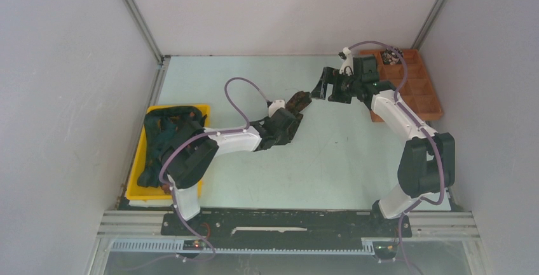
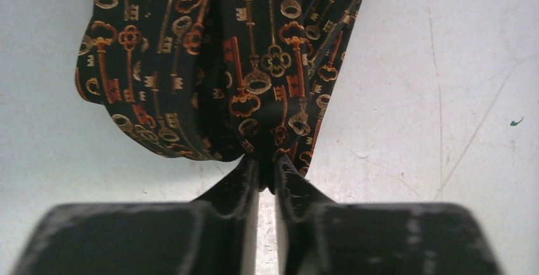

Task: Roll the ties
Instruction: Flatten out the tie at the center of the board.

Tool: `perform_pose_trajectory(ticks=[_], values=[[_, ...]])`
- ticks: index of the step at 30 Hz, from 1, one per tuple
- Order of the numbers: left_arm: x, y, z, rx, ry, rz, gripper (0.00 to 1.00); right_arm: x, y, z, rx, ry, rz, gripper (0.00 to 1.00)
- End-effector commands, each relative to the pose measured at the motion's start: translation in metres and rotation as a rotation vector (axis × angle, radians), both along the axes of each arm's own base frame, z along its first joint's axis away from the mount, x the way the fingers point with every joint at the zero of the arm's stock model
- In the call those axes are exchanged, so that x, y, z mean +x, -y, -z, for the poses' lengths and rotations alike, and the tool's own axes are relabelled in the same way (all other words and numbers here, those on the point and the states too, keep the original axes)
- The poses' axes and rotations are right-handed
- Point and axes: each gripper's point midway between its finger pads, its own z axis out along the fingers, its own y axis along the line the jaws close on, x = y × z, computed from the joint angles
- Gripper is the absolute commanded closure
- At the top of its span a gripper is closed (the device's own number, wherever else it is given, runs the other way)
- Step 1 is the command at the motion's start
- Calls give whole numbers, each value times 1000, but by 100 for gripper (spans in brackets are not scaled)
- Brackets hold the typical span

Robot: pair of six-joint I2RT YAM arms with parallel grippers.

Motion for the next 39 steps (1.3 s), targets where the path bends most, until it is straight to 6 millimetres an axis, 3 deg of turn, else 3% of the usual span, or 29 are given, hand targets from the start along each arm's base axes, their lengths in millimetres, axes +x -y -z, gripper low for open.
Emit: perform_pose_trajectory(ticks=[1, 3, 14, 28, 36, 38, 39], values=[[9, -5, -16, 11, 45, -19, 94, 7, -1, -36, 18, 101, -14, 7], [3, -10, -22, 14, 44, -10, 100, 7, -1, -35, 19, 99, -14, 7], [-40, -52, -74, 98, 13, 96, 100, 9, 0, -32, 16, 94, -10, 7], [-110, -131, -127, 253, -75, 187, 100, 12, -1, -20, -2, 60, -9, 7], [-137, -157, -127, 292, -124, 230, 100, 13, -12, 4, -36, -4, -21, 7], [-146, -159, -122, 289, -153, 260, 93, 12, -19, 13, -63, -23, -23, 7], [-151, -159, -119, 285, -167, 275, 83, 12, -21, 19, -83, -36, -20, 7]])
